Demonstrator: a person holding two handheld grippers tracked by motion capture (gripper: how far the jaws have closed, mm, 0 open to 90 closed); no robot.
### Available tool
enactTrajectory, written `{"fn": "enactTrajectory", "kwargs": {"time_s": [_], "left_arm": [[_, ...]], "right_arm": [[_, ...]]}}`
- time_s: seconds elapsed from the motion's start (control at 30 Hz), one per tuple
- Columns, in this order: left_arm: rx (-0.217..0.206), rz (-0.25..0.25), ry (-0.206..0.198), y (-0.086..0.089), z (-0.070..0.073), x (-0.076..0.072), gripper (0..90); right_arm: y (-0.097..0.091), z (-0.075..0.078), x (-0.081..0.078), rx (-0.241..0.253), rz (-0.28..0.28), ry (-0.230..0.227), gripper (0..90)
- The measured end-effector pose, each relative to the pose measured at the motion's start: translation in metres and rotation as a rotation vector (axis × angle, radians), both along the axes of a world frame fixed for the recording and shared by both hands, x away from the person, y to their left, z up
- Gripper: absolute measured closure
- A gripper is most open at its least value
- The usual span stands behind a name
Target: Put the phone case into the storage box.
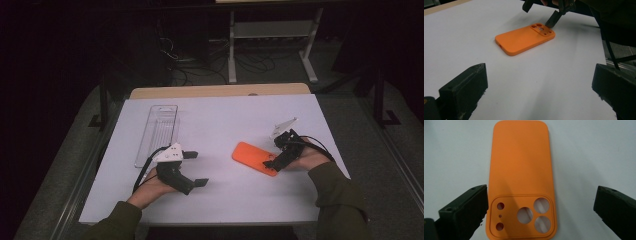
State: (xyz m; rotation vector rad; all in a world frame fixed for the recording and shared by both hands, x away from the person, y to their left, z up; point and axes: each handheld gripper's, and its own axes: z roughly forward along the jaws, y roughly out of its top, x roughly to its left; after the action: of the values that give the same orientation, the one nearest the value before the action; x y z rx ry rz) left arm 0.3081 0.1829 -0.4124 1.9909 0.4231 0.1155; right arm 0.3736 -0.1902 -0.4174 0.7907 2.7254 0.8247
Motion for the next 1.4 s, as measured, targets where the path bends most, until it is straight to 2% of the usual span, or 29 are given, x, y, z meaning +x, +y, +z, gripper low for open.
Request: {"fn": "enactTrajectory", "kwargs": {"time_s": [0.97,1.17,1.4], "left_arm": [[-0.005,0.008,0.014,0.0,0.0,-0.001,0.0],[-0.005,0.008,0.014,0.0,0.0,-0.001,0.0],[-0.005,0.008,0.015,0.0,0.0,-0.001,0.0]], "right_arm": [[0.019,-0.018,0.0,-0.078,0.068,0.054,0.0],[0.021,-0.02,0.0,-0.092,0.076,0.049,1.5],[0.022,-0.022,-0.001,-0.102,0.07,0.065,3.7]]}}
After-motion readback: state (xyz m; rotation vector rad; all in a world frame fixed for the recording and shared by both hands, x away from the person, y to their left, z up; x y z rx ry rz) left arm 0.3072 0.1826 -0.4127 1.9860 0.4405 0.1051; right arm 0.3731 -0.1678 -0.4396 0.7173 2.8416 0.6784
